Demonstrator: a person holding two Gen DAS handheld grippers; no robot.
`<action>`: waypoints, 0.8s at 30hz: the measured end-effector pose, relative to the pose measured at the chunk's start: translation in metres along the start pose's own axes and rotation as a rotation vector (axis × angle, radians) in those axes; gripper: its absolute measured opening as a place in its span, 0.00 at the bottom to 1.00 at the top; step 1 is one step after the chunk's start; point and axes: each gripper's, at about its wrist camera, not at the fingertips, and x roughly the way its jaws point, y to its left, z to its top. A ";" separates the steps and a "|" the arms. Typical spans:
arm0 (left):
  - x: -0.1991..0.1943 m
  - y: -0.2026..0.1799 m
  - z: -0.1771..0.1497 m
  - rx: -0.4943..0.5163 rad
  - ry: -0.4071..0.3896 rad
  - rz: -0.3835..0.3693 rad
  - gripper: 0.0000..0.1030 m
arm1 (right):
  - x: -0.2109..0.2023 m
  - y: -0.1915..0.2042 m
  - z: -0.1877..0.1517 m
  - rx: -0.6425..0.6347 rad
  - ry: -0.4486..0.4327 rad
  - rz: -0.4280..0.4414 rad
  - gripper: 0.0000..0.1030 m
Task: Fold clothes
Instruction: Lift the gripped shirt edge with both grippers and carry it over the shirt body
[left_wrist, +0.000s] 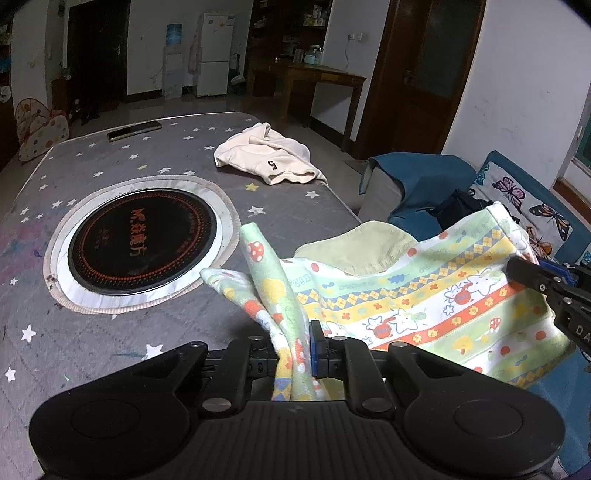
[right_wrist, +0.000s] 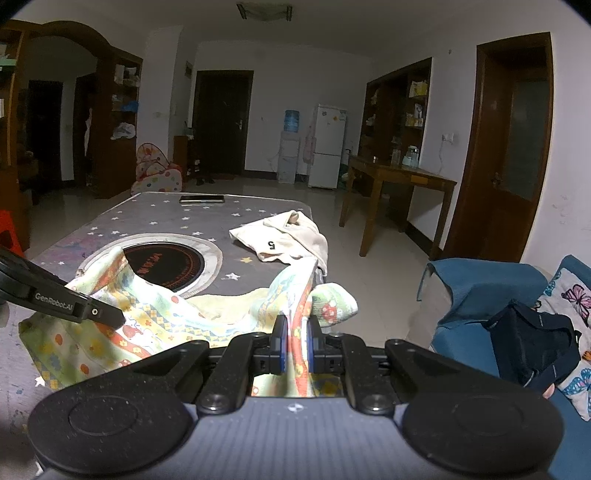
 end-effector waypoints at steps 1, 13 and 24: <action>0.001 -0.001 0.000 0.003 0.001 0.002 0.14 | 0.002 0.000 -0.001 0.002 0.003 -0.001 0.08; 0.019 -0.004 -0.002 0.021 0.027 0.017 0.14 | 0.020 -0.005 -0.010 0.013 0.040 -0.010 0.08; 0.035 -0.005 -0.006 0.032 0.058 0.025 0.16 | 0.031 -0.009 -0.022 0.027 0.074 -0.003 0.09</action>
